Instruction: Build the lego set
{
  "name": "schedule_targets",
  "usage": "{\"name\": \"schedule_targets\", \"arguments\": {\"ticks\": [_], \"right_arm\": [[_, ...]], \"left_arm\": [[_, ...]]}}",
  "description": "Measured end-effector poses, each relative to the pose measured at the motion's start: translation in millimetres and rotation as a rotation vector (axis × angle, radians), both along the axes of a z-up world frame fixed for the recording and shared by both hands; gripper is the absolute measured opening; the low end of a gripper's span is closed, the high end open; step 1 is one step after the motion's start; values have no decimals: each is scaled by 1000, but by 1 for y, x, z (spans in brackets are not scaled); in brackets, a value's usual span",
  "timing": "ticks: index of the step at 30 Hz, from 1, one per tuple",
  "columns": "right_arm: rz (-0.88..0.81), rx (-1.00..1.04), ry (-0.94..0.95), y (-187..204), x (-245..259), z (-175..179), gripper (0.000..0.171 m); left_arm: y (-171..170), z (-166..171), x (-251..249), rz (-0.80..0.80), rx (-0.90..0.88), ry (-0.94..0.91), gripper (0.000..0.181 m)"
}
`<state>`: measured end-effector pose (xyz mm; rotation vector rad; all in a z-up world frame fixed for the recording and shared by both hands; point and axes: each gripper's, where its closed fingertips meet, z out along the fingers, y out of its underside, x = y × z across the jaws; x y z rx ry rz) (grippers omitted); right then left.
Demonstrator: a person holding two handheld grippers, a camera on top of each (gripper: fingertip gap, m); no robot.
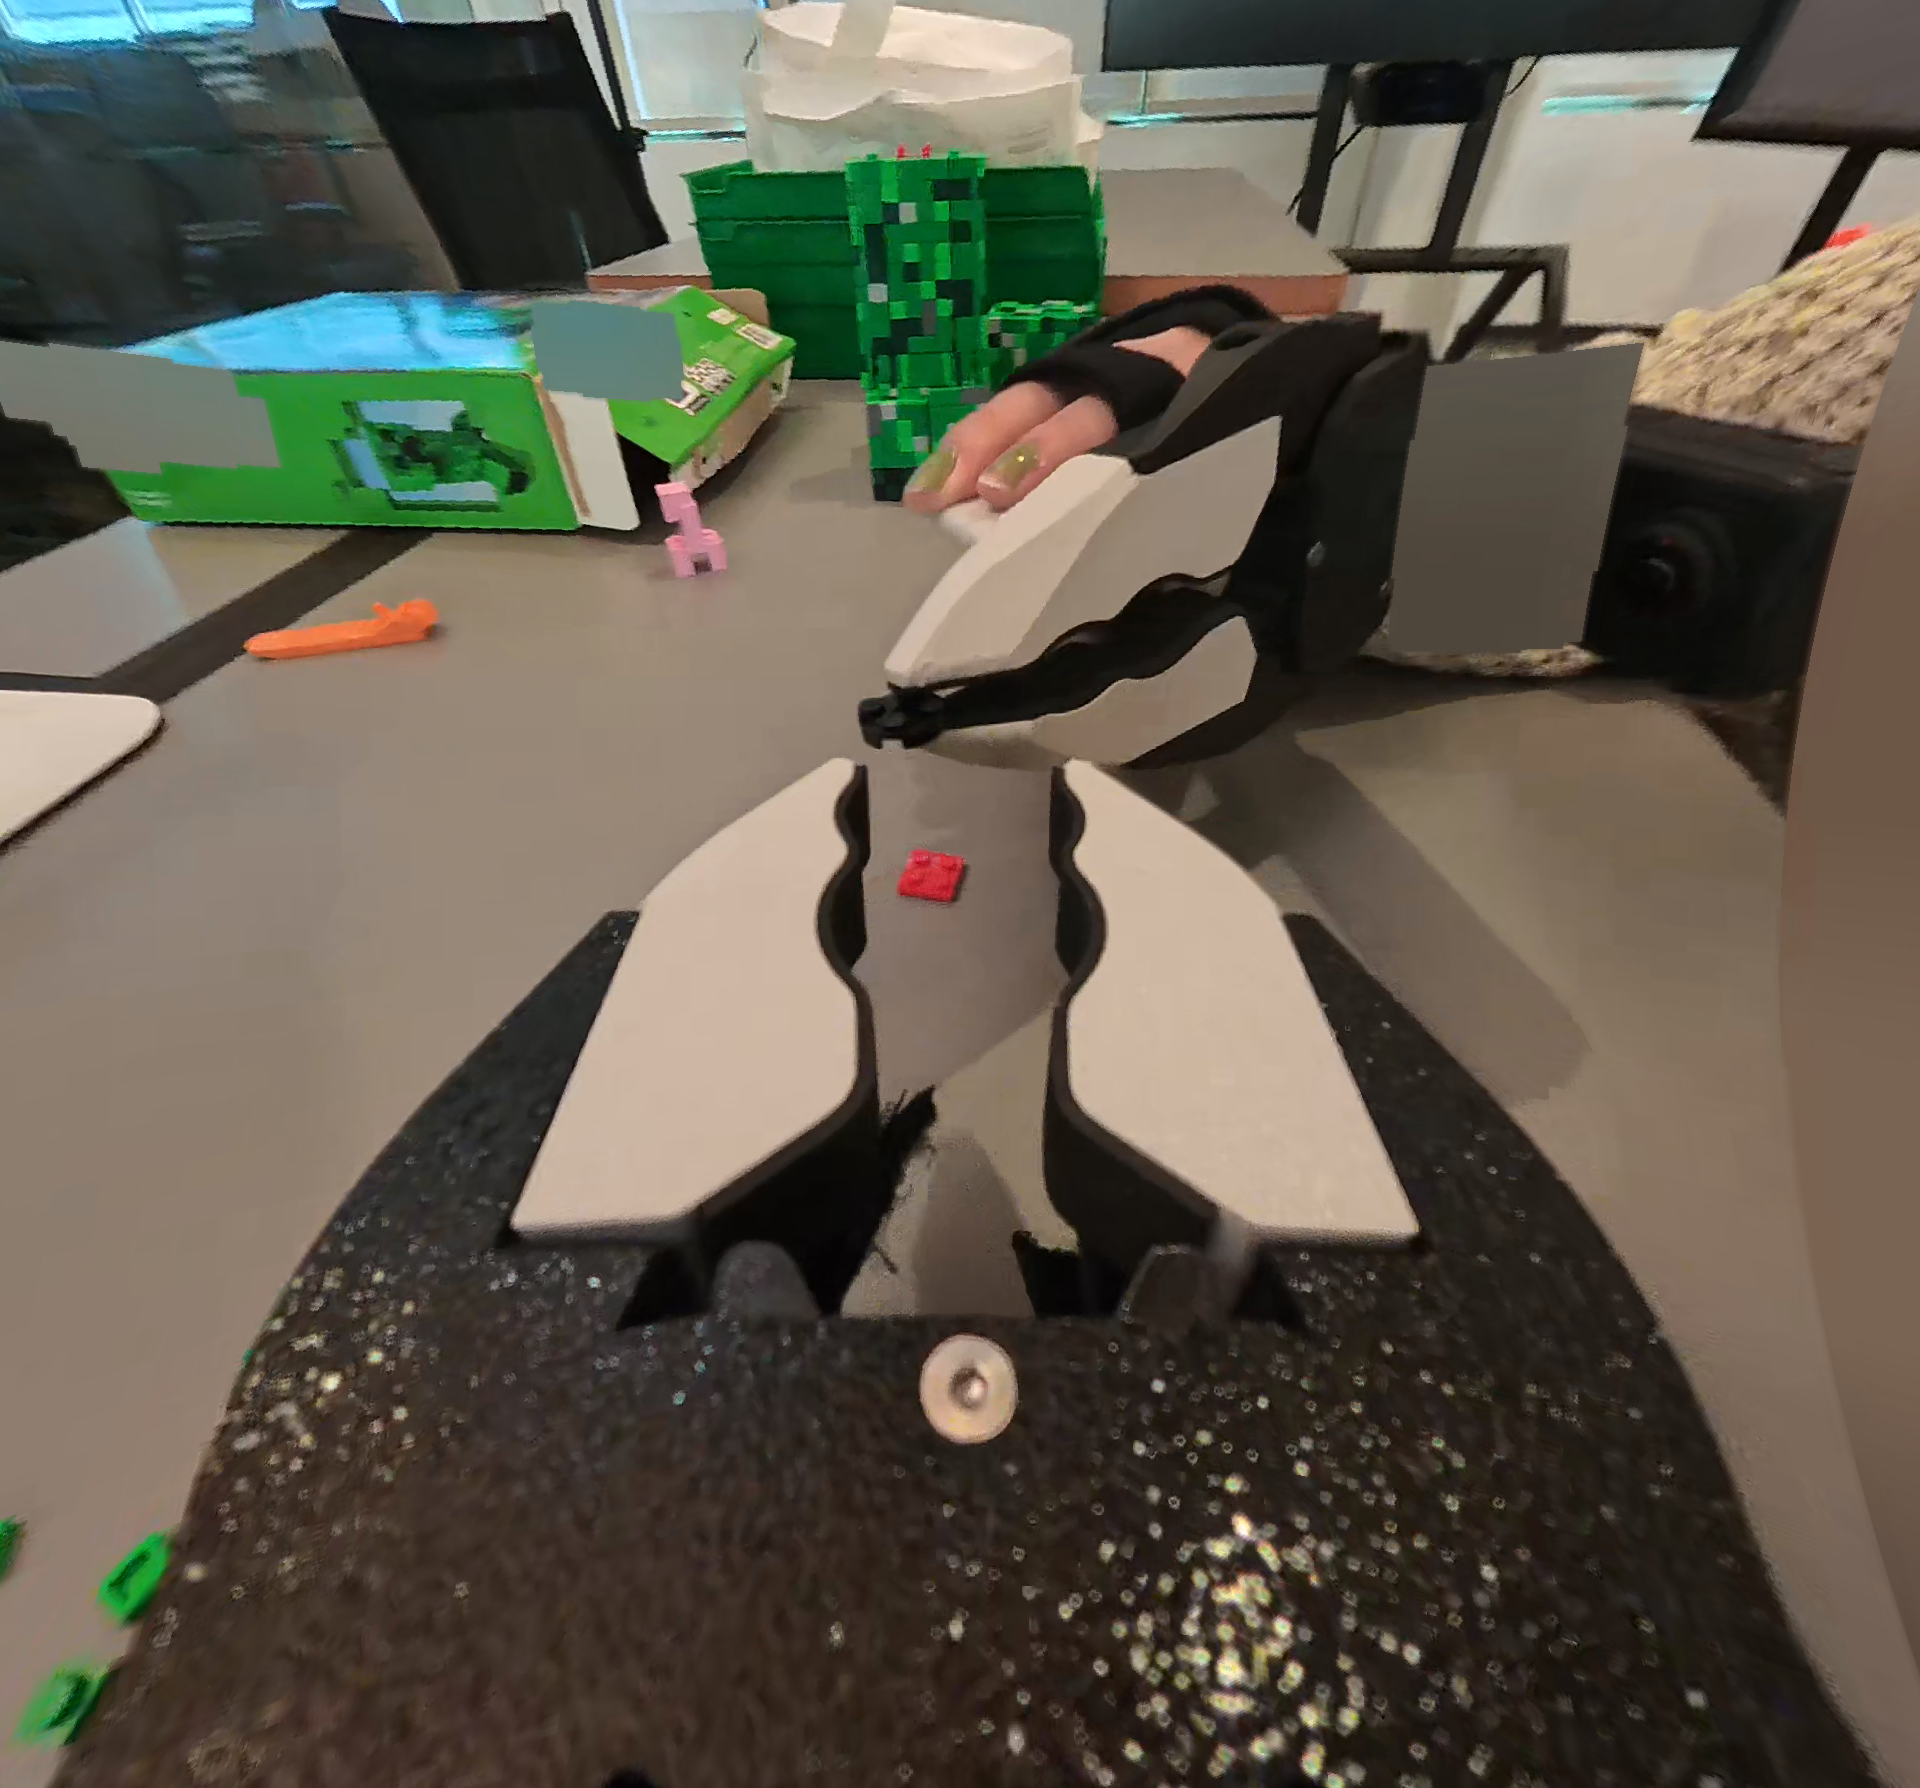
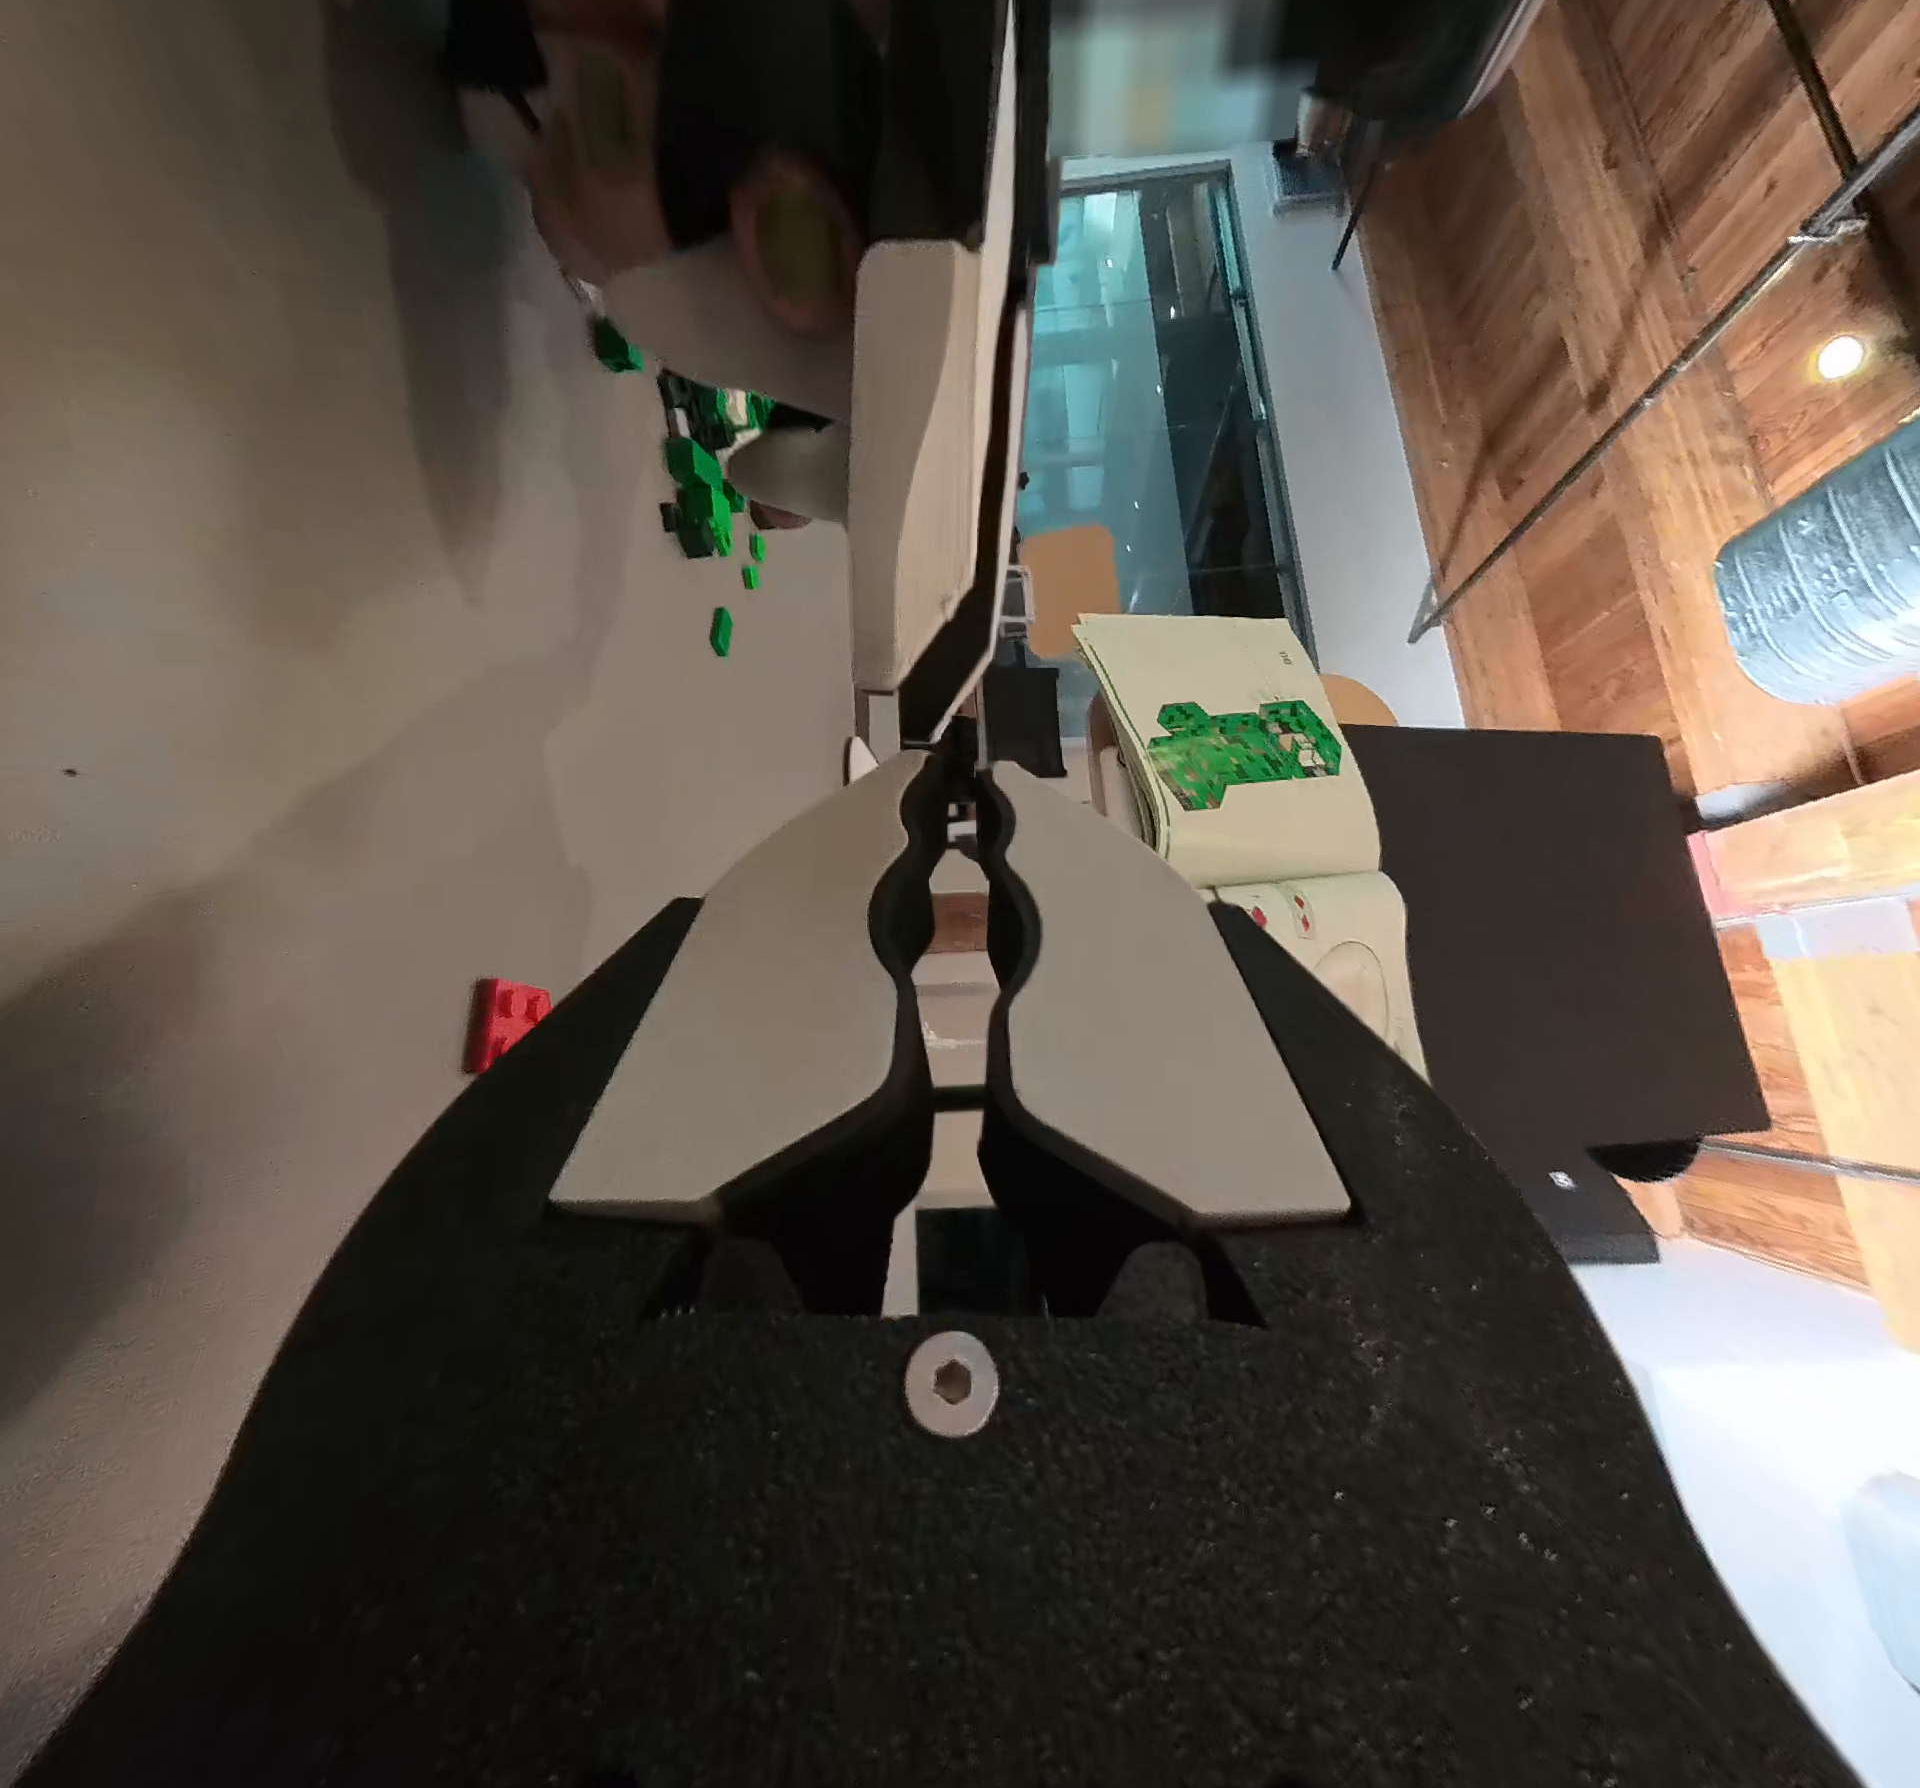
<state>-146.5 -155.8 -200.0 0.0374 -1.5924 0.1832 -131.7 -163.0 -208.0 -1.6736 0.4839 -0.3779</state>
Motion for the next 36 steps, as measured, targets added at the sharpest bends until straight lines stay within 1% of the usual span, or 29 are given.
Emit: {"name": "schedule_targets", "arguments": {"ticks": [3, 9, 11, 12, 13, 15, 19, 22, 25, 26, 30, 33, 36], "right_arm": [[-24, 22, -8, 2, -2, -3, 4], [-19, 73, -6, -2, -2, -6, 4], [-9, 91, -9, -5, -2, -8, 4], [2, 97, -13, -7, -1, -9, 4], [11, 100, -15, -9, 0, -10, 4], [32, 96, -21, -11, 1, -10, 4], [140, -44, -71, -18, 8, -8, 4], [243, -163, -114, -28, 16, -3, 5], [316, -242, -148, -34, 22, 2, 10], [330, -251, -165, -36, 23, 2, 11], [373, -264, -187, -43, 28, 2, 11], [367, -233, -174, -44, 28, 3, 6], [312, -203, -153, -40, 23, 4, 5]], "left_arm": [[1, 0, 0, 31, 21, 45, 33], [5, 0, -6, 94, 18, 41, 28], [5, -1, -7, 97, 11, 41, 24], [4, -1, -7, 90, 12, 38, 19], [4, -1, -6, 78, 15, 35, 15], [2, -1, -4, 55, 11, 32, 15], [-4, 1, 2, -45, -6, -26, 15], [-12, 6, 10, -158, -17, -104, 14], [-27, 14, 23, -346, -59, -255, 14], [-29, 15, 24, -376, -71, -292, 14], [-33, 15, 27, -416, -85, -300, 14], [-34, 13, 30, -427, -97, -278, 14], [-30, 14, 26, -396, -97, -302, 15]]}}
